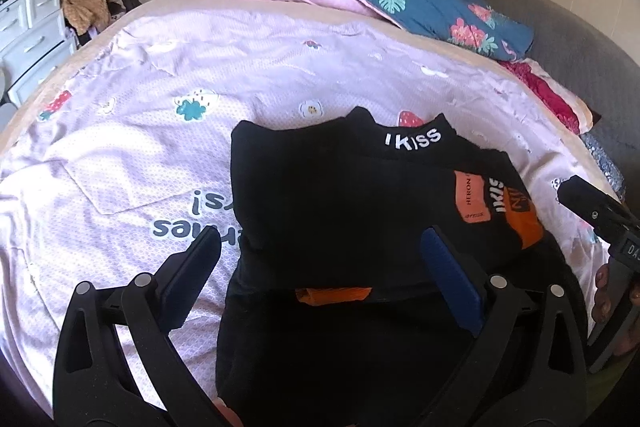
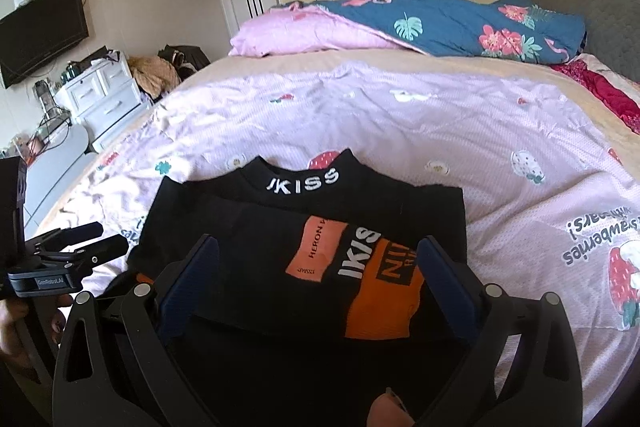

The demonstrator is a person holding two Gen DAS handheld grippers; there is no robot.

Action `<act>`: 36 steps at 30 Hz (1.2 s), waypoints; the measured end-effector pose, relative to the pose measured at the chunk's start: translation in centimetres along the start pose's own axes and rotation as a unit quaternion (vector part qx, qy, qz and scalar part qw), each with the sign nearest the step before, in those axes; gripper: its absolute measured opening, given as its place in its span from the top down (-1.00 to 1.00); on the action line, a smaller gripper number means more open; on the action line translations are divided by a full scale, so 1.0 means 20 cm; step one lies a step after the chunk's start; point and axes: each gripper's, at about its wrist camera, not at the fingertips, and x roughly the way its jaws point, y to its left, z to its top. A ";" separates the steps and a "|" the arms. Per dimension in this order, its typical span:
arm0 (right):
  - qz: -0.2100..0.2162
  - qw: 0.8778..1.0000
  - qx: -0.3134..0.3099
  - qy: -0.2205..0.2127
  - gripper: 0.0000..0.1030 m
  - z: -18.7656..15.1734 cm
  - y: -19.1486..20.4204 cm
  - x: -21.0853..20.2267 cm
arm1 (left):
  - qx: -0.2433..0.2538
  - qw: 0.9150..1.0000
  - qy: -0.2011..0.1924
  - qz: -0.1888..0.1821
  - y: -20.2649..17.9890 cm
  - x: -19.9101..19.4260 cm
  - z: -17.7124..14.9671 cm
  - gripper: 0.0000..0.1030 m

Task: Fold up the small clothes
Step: 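Open the right tool and withdraw it from the folded sleeve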

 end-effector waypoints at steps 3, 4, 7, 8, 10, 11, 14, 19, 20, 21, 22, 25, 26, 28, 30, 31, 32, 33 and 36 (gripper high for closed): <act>0.001 1.000 0.004 -0.010 -0.92 0.01 -0.01 -0.05 | -0.001 1.000 -0.006 0.001 0.00 -0.03 0.00 -0.82; 0.002 1.000 0.005 -0.012 -0.92 0.01 -0.01 -0.06 | -0.002 1.000 -0.008 0.003 0.00 -0.04 0.00 -0.82; 0.005 1.000 0.014 -0.022 -0.92 0.00 -0.03 -0.11 | -0.008 1.000 -0.015 0.004 0.00 -0.08 0.01 -0.82; 0.007 1.000 0.016 -0.023 -0.92 -0.01 -0.04 -0.13 | -0.010 1.000 -0.017 0.004 0.00 -0.08 0.01 -0.82; 0.006 0.999 0.021 -0.026 -0.92 -0.02 -0.05 -0.16 | -0.012 1.000 -0.021 0.001 -0.01 -0.11 0.01 -0.82; 0.007 0.999 0.022 -0.028 -0.92 -0.03 -0.05 -0.17 | -0.012 1.000 -0.024 0.000 -0.01 -0.12 0.01 -0.82; 0.007 0.999 0.023 -0.036 -0.92 -0.04 -0.06 -0.21 | -0.009 0.999 -0.033 -0.002 -0.03 -0.17 0.00 -0.82; 0.007 0.999 0.027 -0.047 -0.92 -0.05 -0.07 -0.27 | -0.005 0.999 -0.035 -0.004 -0.04 -0.20 -0.03 -0.82; 0.005 0.998 0.027 -0.048 -0.92 -0.06 -0.07 -0.28 | -0.005 0.999 -0.036 -0.003 -0.04 -0.21 -0.03 -0.82; 0.004 0.998 0.027 -0.049 -0.92 -0.06 -0.07 -0.29 | -0.004 0.999 -0.035 -0.001 -0.05 -0.21 -0.03 -0.82; 0.004 0.998 0.026 -0.049 -0.92 -0.07 -0.07 -0.30 | -0.002 0.999 -0.035 -0.001 -0.05 -0.22 -0.04 -0.82; 0.001 0.998 0.026 -0.049 -0.92 -0.09 -0.08 -0.32 | 0.000 0.999 -0.036 0.002 -0.05 -0.24 -0.07 -0.82; 0.001 0.999 0.026 -0.047 -0.92 -0.10 -0.08 -0.32 | 0.000 0.999 -0.036 0.001 -0.05 -0.25 -0.08 -0.82; -0.001 0.999 0.028 -0.045 -0.92 -0.12 -0.08 -0.33 | 0.001 0.999 -0.035 0.001 -0.05 -0.26 -0.09 -0.82; -0.002 0.999 0.030 -0.043 -0.92 -0.13 -0.09 -0.34 | 0.003 0.999 -0.033 0.000 -0.06 -0.27 -0.11 -0.82; -0.003 0.999 0.030 -0.042 -0.92 -0.14 -0.09 -0.35 | 0.005 0.999 -0.033 0.000 -0.07 -0.27 -0.12 -0.82; -0.003 0.999 0.031 -0.042 -0.92 -0.15 -0.09 -0.36 | 0.006 0.999 -0.032 0.000 -0.07 -0.28 -0.13 -0.82; -0.004 0.999 0.032 -0.041 -0.92 -0.16 -0.10 -0.36 | 0.007 1.000 -0.031 0.000 -0.07 -0.28 -0.13 -0.82; -0.006 0.999 0.034 -0.038 -0.92 -0.20 -0.10 -0.39 | 0.009 1.000 -0.029 0.001 -0.08 -0.29 -0.16 -0.82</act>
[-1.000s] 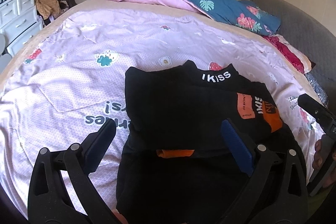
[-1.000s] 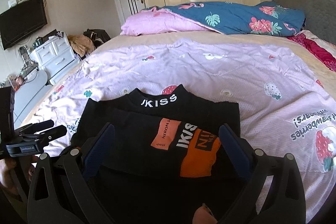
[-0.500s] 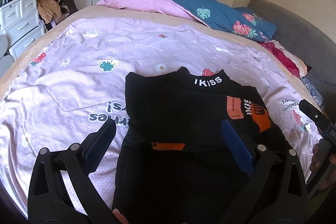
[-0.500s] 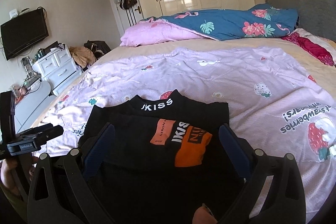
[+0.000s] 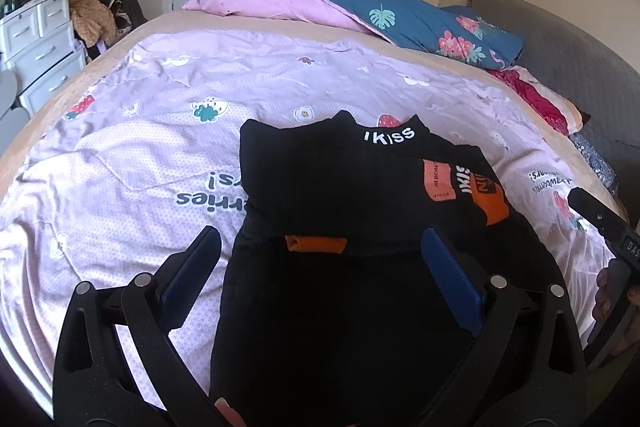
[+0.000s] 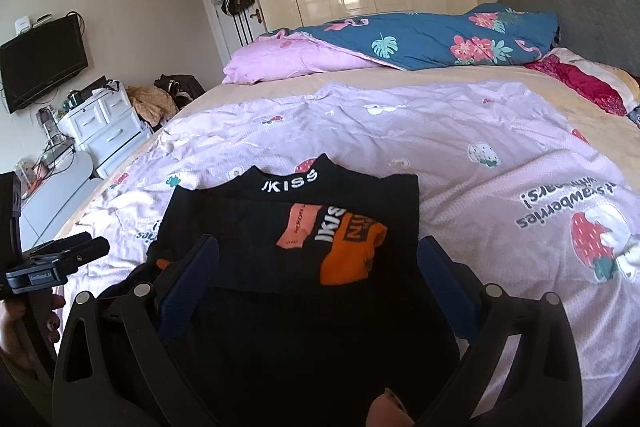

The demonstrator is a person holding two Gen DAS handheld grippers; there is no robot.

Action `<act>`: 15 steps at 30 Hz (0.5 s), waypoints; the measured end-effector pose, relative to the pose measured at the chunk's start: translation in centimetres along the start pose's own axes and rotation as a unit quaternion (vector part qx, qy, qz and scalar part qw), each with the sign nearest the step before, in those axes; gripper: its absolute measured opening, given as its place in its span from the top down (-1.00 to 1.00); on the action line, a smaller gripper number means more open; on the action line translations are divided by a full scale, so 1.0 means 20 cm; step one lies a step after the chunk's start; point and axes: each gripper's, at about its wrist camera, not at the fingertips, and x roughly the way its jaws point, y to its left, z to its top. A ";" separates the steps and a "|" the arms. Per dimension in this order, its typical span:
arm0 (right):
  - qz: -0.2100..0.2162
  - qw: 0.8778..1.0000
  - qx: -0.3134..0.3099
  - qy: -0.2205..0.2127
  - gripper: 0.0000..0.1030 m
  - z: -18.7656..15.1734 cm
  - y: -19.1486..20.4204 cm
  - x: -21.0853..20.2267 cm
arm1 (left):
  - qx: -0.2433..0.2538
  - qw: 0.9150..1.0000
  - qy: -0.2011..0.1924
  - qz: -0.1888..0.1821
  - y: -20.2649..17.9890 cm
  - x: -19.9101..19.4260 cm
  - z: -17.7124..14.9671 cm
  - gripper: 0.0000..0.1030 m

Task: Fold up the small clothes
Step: 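Open the right tool and withdraw it from the folded sleeve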

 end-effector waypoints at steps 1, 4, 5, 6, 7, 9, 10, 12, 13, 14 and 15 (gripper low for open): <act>-0.001 1.000 0.000 0.001 -0.92 -0.01 0.00 -0.01 | 0.001 1.000 0.001 0.000 0.00 -0.01 -0.01 -0.82; -0.006 1.000 0.001 0.005 -0.92 -0.04 -0.01 -0.03 | 0.003 1.000 0.001 0.000 0.00 -0.03 -0.03 -0.82; -0.007 1.000 0.001 0.007 -0.92 -0.05 -0.01 -0.04 | 0.003 1.000 0.001 0.000 0.00 -0.04 -0.04 -0.82; -0.009 1.000 0.000 0.009 -0.92 -0.06 -0.01 -0.06 | 0.003 1.000 0.003 0.001 0.01 -0.05 -0.05 -0.82; -0.010 1.000 0.000 0.011 -0.92 -0.08 -0.02 -0.07 | 0.004 1.000 0.005 0.002 0.01 -0.05 -0.06 -0.82; -0.013 1.000 -0.002 0.017 -0.92 -0.10 -0.02 -0.09 | 0.006 1.000 0.010 0.004 0.01 -0.06 -0.08 -0.82; -0.014 1.000 -0.003 0.020 -0.92 -0.11 -0.02 -0.09 | 0.007 1.000 0.012 0.005 0.02 -0.07 -0.09 -0.82; -0.015 1.000 -0.007 0.025 -0.92 -0.14 -0.01 -0.11 | 0.005 1.000 0.017 0.007 0.03 -0.08 -0.12 -0.82; -0.015 0.999 -0.010 0.026 -0.92 -0.15 -0.01 -0.12 | 0.005 1.000 0.019 0.007 0.04 -0.09 -0.13 -0.82; -0.016 0.999 -0.013 0.028 -0.92 -0.16 -0.01 -0.13 | 0.004 1.000 0.020 0.008 0.04 -0.09 -0.14 -0.82; -0.017 0.999 -0.015 0.030 -0.92 -0.17 -0.01 -0.14 | 0.002 1.000 0.023 0.009 0.05 -0.10 -0.16 -0.82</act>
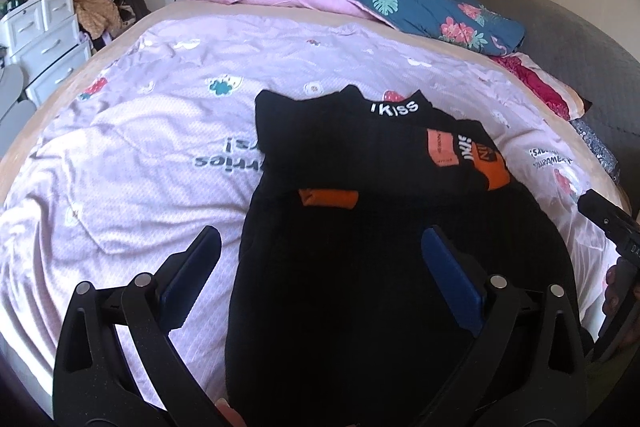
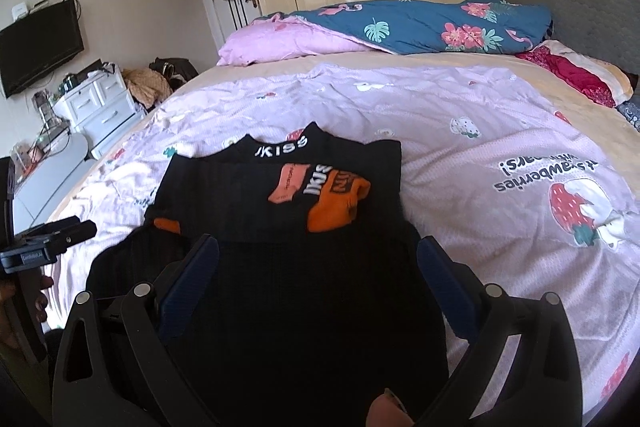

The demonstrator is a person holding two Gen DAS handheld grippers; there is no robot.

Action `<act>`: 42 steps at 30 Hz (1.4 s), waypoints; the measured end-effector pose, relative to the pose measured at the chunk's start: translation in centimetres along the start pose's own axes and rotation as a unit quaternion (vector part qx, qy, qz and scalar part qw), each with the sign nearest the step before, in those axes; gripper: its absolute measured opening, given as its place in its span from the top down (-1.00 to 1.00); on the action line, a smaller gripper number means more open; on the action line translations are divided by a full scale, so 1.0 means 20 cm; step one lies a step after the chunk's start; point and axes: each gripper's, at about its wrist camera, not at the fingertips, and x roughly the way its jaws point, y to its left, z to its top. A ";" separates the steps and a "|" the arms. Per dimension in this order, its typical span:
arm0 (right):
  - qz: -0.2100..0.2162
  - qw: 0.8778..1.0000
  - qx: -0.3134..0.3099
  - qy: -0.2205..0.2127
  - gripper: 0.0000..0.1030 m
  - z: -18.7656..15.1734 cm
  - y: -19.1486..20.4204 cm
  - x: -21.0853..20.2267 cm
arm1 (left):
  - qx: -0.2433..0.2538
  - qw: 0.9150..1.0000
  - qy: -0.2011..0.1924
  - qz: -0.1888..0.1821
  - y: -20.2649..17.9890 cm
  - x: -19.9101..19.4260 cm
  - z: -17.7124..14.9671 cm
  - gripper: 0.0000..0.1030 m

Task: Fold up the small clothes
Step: 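Open the right tool and withdraw it from the folded sleeve, then move both tools to the shirt hem and grasp it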

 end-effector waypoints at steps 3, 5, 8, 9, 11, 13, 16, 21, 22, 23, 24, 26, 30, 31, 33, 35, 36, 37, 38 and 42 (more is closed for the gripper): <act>-0.002 1.000 -0.005 0.008 -0.92 -0.04 0.00 -0.02 | -0.002 1.000 0.007 0.003 0.02 -0.01 -0.03 -0.82; -0.003 1.000 -0.006 0.013 -0.92 -0.06 0.00 -0.03 | -0.003 1.000 0.011 0.005 0.03 -0.02 -0.05 -0.82; -0.007 1.000 -0.009 0.018 -0.92 -0.09 -0.01 -0.05 | -0.003 1.000 0.014 0.009 0.04 -0.04 -0.08 -0.82; -0.009 1.000 -0.009 0.020 -0.92 -0.11 -0.02 -0.06 | -0.003 1.000 0.015 0.010 0.05 -0.04 -0.09 -0.82; -0.010 1.000 -0.008 0.023 -0.92 -0.13 -0.03 -0.07 | -0.003 1.000 0.018 0.012 0.05 -0.05 -0.10 -0.82; -0.012 1.000 -0.009 0.027 -0.92 -0.14 -0.03 -0.08 | -0.001 1.000 0.022 0.014 0.06 -0.06 -0.12 -0.82; -0.011 0.999 -0.009 0.032 -0.92 -0.17 -0.04 -0.09 | 0.001 0.999 0.028 0.019 0.07 -0.07 -0.16 -0.82; -0.012 0.999 -0.008 0.038 -0.92 -0.21 -0.06 -0.11 | -0.002 0.999 0.042 0.029 0.12 -0.09 -0.24 -0.82; -0.013 0.999 -0.008 0.038 -0.92 -0.21 -0.06 -0.11 | -0.005 0.999 0.044 0.029 0.14 -0.09 -0.25 -0.82; -0.013 0.999 -0.008 0.038 -0.92 -0.22 -0.06 -0.12 | -0.006 0.998 0.046 0.030 0.15 -0.10 -0.26 -0.82; -0.013 0.999 -0.008 0.039 -0.92 -0.23 -0.07 -0.13 | -0.008 0.998 0.048 0.032 0.16 -0.10 -0.27 -0.82; -0.013 0.999 -0.009 0.040 -0.92 -0.23 -0.06 -0.13 | -0.010 0.998 0.051 0.032 0.17 -0.11 -0.29 -0.82; -0.014 0.999 -0.012 0.045 -0.92 -0.26 -0.06 -0.15 | -0.014 0.998 0.058 0.029 0.21 -0.12 -0.32 -0.82; -0.014 0.999 -0.014 0.047 -0.92 -0.27 -0.05 -0.15 | -0.014 0.998 0.060 0.030 0.21 -0.12 -0.33 -0.82; -0.015 0.998 -0.017 0.051 -0.92 -0.28 -0.05 -0.15 | -0.012 0.997 0.063 0.032 0.22 -0.13 -0.35 -0.82; -0.015 0.998 -0.019 0.056 -0.92 -0.30 -0.04 -0.15 | -0.011 0.997 0.067 0.031 0.22 -0.13 -0.36 -0.82; -0.015 0.998 -0.020 0.059 -0.92 -0.31 -0.04 -0.15 | -0.009 0.997 0.069 0.029 0.22 -0.13 -0.37 -0.82; -0.016 0.998 -0.021 0.062 -0.92 -0.32 -0.04 -0.15 | -0.009 0.997 0.072 0.027 0.22 -0.13 -0.38 -0.82; -0.017 0.997 -0.023 0.066 -0.92 -0.33 -0.05 -0.15 | -0.008 0.997 0.075 0.022 0.22 -0.13 -0.39 -0.82; -0.023 0.997 -0.026 0.075 -0.92 -0.38 -0.06 -0.16 | -0.007 0.996 0.086 0.001 0.22 -0.13 -0.43 -0.82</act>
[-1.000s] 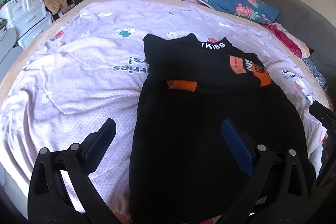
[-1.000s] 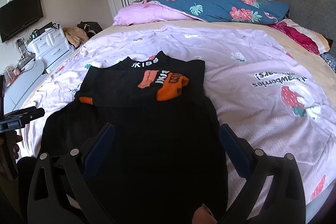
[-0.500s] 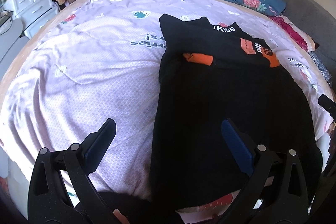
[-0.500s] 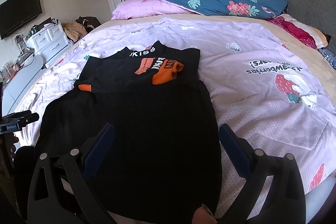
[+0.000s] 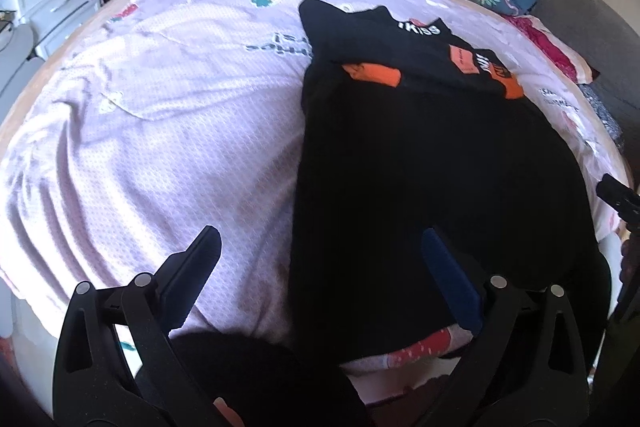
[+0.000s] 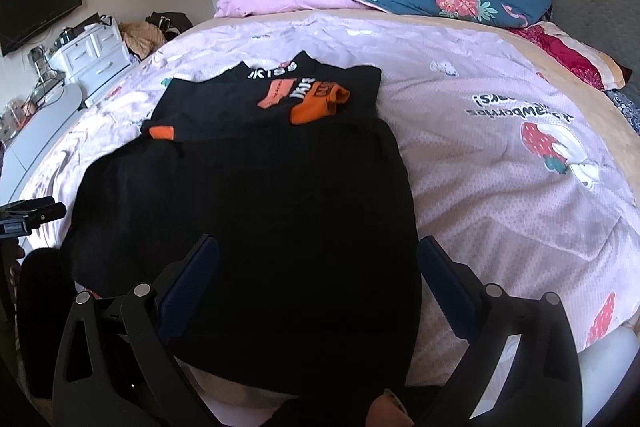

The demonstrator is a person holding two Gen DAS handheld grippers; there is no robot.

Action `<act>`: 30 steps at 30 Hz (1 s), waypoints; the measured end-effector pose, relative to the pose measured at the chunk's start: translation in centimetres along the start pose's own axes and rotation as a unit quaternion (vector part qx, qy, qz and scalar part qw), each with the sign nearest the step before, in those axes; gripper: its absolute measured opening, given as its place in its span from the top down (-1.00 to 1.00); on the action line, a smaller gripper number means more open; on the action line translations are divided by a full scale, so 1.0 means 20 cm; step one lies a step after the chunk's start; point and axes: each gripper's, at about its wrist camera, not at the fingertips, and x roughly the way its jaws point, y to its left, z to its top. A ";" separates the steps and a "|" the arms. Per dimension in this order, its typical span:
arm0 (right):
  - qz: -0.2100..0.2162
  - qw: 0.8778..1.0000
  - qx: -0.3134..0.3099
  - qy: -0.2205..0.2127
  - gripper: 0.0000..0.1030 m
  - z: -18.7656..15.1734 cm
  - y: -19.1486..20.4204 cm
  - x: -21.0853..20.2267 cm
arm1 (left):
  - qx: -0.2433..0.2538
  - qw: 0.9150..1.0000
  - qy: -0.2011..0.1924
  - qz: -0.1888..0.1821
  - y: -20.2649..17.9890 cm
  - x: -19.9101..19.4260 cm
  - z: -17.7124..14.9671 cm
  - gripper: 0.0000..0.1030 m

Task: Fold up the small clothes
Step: 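Move both tools to the shirt hem and grasp it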

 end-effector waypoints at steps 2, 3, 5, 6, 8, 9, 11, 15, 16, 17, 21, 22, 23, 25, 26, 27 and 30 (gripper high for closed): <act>-0.002 1.000 0.000 0.003 -0.92 -0.02 0.00 0.00 | -0.002 1.000 0.005 -0.016 0.00 0.00 -0.02 -0.77; -0.003 1.000 0.001 0.004 -0.92 -0.02 -0.01 0.00 | -0.002 1.000 0.008 -0.021 0.00 0.00 -0.03 -0.62; -0.005 1.000 0.001 0.005 -0.92 -0.04 -0.01 -0.01 | -0.004 0.999 0.016 -0.033 0.00 0.02 -0.04 -0.40; -0.005 1.000 0.001 0.005 -0.92 -0.04 -0.02 -0.01 | -0.008 0.999 0.024 -0.041 0.00 0.03 -0.05 -0.23; -0.006 1.000 0.000 0.003 -0.92 -0.04 -0.02 -0.02 | -0.010 0.998 0.036 -0.053 0.00 0.05 -0.07 0.05; -0.007 1.000 -0.001 0.003 -0.92 -0.04 -0.02 -0.02 | -0.012 0.998 0.040 -0.056 0.00 0.06 -0.08 0.11; -0.009 1.000 -0.005 0.003 -0.92 -0.05 -0.02 -0.03 | -0.011 0.997 0.047 -0.056 0.00 0.08 -0.10 0.11; -0.013 1.000 -0.011 0.012 -0.92 -0.08 -0.03 -0.04 | -0.015 0.997 0.054 -0.054 0.00 0.10 -0.11 0.11; -0.013 1.000 -0.011 0.016 -0.92 -0.09 -0.04 -0.04 | -0.017 0.997 0.055 -0.053 0.01 0.10 -0.11 0.11; -0.012 1.000 -0.011 0.021 -0.92 -0.10 -0.05 -0.04 | -0.019 0.997 0.055 -0.052 0.01 0.10 -0.11 0.11; -0.008 0.999 -0.014 0.042 -0.92 -0.16 -0.07 -0.05 | -0.018 0.998 0.056 -0.035 0.03 0.10 -0.11 -0.03; -0.005 0.999 -0.014 0.051 -0.92 -0.18 -0.09 -0.05 | -0.020 0.998 0.057 -0.031 0.04 0.10 -0.11 -0.04; -0.003 0.998 -0.013 0.056 -0.92 -0.19 -0.09 -0.05 | -0.023 0.998 0.058 -0.033 0.05 0.10 -0.11 -0.04; -0.001 0.998 -0.008 0.064 -0.92 -0.22 -0.11 -0.04 | -0.027 0.997 0.060 -0.041 0.06 0.11 -0.11 -0.04; 0.002 0.998 -0.005 0.067 -0.90 -0.23 -0.12 -0.04 | -0.026 0.997 0.061 -0.040 0.06 0.11 -0.11 -0.03; 0.007 0.998 0.000 0.069 -0.90 -0.24 -0.13 -0.04 | -0.022 0.997 0.061 -0.040 0.05 0.12 -0.11 -0.01; 0.012 0.997 0.009 0.078 -0.82 -0.26 -0.15 -0.03 | -0.015 0.997 0.063 -0.042 0.03 0.12 -0.12 0.00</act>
